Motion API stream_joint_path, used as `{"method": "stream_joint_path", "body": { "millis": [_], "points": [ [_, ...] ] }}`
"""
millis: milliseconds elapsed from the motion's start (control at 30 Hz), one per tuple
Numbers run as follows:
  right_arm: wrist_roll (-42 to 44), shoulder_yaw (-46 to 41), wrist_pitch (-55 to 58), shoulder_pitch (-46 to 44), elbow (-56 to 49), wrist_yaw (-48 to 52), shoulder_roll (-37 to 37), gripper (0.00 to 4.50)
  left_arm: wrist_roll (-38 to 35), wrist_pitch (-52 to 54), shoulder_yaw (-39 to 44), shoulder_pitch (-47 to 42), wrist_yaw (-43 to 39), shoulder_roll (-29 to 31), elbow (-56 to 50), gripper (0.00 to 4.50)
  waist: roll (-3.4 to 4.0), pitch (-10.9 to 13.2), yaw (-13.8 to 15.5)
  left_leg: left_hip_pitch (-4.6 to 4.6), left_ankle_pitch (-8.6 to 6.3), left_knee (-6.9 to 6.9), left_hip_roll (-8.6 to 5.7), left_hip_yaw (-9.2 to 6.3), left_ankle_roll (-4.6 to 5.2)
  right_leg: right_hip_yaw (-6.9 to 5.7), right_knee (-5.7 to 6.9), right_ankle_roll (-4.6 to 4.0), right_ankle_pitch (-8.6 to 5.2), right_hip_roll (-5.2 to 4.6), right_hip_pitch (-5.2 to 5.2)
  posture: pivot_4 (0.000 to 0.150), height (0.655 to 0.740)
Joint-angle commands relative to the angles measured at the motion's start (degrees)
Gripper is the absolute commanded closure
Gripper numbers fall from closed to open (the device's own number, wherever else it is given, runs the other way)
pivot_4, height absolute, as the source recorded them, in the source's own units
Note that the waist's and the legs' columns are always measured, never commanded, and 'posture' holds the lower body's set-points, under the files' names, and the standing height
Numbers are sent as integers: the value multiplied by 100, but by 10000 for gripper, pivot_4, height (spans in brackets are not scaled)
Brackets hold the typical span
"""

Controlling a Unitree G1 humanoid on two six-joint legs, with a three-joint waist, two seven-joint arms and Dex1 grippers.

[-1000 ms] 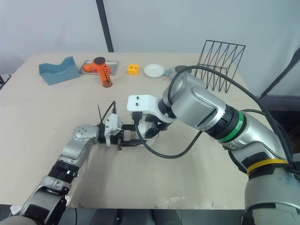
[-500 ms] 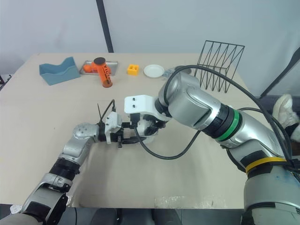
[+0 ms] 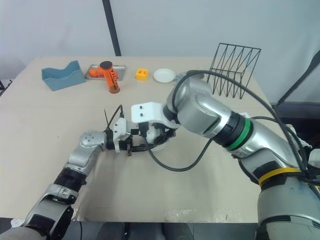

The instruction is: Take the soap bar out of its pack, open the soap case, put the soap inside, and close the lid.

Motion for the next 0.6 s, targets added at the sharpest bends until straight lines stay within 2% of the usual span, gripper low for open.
{"method": "stream_joint_path", "body": {
  "millis": [33,333,600],
  "points": [
    [309,-90,203,-63,-195,217,120,767,-152,-253,211,-301,115,-59,-232,25629,0,0,1,0,0,0,0,0,0,0,0,0,0,-1,0,1500,7371],
    [150,-326,-176,-136,-268,279,-346,767,-161,-316,206,-275,77,-13,-188,25629,0,1,3,-3,0,-2,-2,0,0,0,-1,1,0,-2,-3,1500,7371],
    [23,-758,-492,-311,144,234,-668,767,-168,-324,185,-178,-40,140,-194,25629,1,1,1,-3,0,-3,-2,0,0,-1,-4,1,0,-2,-3,1500,7371]
  ]
}}
